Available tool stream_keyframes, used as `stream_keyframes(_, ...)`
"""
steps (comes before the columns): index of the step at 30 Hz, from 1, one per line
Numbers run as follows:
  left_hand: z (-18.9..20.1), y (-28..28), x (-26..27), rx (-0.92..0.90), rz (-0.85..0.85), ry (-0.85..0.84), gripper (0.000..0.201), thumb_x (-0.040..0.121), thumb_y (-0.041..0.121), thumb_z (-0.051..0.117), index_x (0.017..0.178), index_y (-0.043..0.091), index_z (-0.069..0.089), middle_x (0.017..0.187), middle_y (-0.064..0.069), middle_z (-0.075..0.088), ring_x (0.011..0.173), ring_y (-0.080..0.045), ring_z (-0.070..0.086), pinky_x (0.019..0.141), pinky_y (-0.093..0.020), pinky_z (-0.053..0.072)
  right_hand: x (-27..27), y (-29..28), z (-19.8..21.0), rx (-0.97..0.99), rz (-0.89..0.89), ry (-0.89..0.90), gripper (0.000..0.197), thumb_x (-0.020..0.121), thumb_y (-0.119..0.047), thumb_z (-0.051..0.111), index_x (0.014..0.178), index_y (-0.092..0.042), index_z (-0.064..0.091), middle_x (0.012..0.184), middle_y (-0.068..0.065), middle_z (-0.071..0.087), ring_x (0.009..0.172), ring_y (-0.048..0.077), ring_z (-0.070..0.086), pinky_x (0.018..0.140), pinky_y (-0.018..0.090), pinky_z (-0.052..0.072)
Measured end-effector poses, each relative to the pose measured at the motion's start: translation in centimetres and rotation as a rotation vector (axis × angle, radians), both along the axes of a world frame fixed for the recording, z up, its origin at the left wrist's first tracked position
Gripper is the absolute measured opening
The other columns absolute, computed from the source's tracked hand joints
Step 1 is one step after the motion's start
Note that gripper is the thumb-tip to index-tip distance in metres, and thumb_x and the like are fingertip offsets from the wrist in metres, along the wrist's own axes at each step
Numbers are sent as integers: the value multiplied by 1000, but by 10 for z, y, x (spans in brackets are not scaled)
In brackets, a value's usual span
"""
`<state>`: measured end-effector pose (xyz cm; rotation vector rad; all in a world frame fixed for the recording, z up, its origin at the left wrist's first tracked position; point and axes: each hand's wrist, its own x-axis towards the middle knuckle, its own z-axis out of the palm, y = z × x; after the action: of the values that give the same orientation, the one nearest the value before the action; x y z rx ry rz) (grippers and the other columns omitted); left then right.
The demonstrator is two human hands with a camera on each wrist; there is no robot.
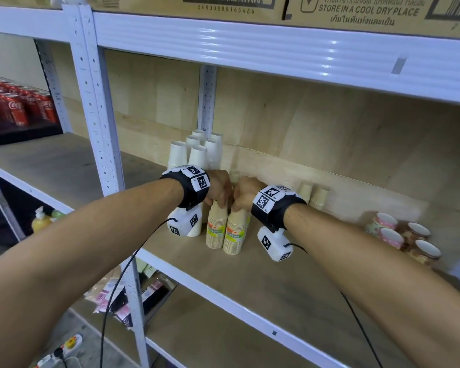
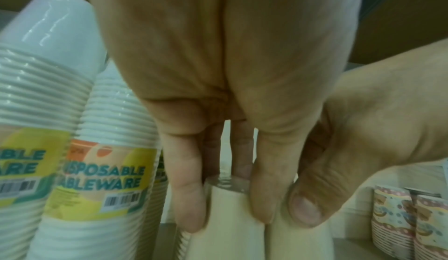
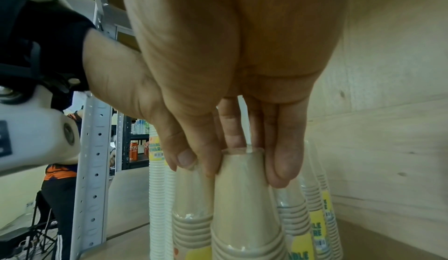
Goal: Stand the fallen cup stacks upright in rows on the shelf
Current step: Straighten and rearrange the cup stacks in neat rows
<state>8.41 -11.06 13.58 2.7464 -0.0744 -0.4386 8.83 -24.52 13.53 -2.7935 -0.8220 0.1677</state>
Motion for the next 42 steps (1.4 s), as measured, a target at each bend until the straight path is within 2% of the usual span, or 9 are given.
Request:
stream_keyframes(5,2,-8,1,17,-21,11,32,83,9,74,114,6,68,107,-9,69,86,-26,69,62,-24,58,-2,-7,3,-26,-1,38,16,75,-11,78,82,-11,63,79,2,63,85,22,63,62,25,45)
stream_keyframes(11,13,-37,4,-11,-100,25,28,82,9,75,109,7,69,103,-10,68,86,-27,69,73,-32,59,11,-27,8,-122,-139,55,33,73,-22,80,101,-9,69,84,3,60,63,13,54,49,21,38)
stream_keyframes(14,19,-54,10,-23,-132,-5,22,80,10,77,100,15,69,101,-7,68,86,-25,68,64,-27,57,20,-45,10,-122,-202,61,36,71,-22,82,102,-8,71,92,6,67,76,19,63,57,24,47)
stream_keyframes(20,26,-87,25,-58,-129,-106,31,80,8,77,110,13,69,95,-4,64,80,-22,67,58,-24,58,42,-92,12,-87,-316,42,33,73,-18,82,101,-5,71,100,11,71,89,24,69,79,35,60)
stream_keyframes(23,25,-103,37,-48,-132,-143,25,79,9,77,101,18,69,98,-7,66,88,-30,72,73,-34,61,52,-115,12,-98,-354,27,25,72,-18,81,92,-6,73,91,7,71,75,20,66,60,26,54)
stream_keyframes(26,26,-118,50,-31,-147,-208,23,78,11,77,98,21,69,102,-4,66,86,-25,70,62,-25,55,62,-139,11,-121,-387,8,16,73,-17,79,80,-7,71,82,5,66,62,13,55,48,19,38)
stream_keyframes(30,22,-139,69,-40,-140,-288,29,82,11,73,111,15,70,108,-3,60,90,-21,61,68,-23,45,76,-167,8,-124,-455,-18,26,76,-16,77,98,-4,73,97,8,70,82,20,63,58,20,42)
stream_keyframes(34,15,-159,88,-64,-153,-333,32,86,9,69,119,12,68,119,-6,63,100,-22,61,73,-21,43,94,-192,2,-62,-533,-31,22,78,-12,72,97,-4,68,100,8,68,86,23,64,63,24,47)
stream_keyframes(42,0,-185,117,-61,-188,-339,30,87,7,66,117,12,70,120,-7,65,105,-25,63,83,-27,52,122,-223,-11,20,-585,-96,25,86,-22,63,105,-8,69,108,12,68,94,30,65,74,31,53)
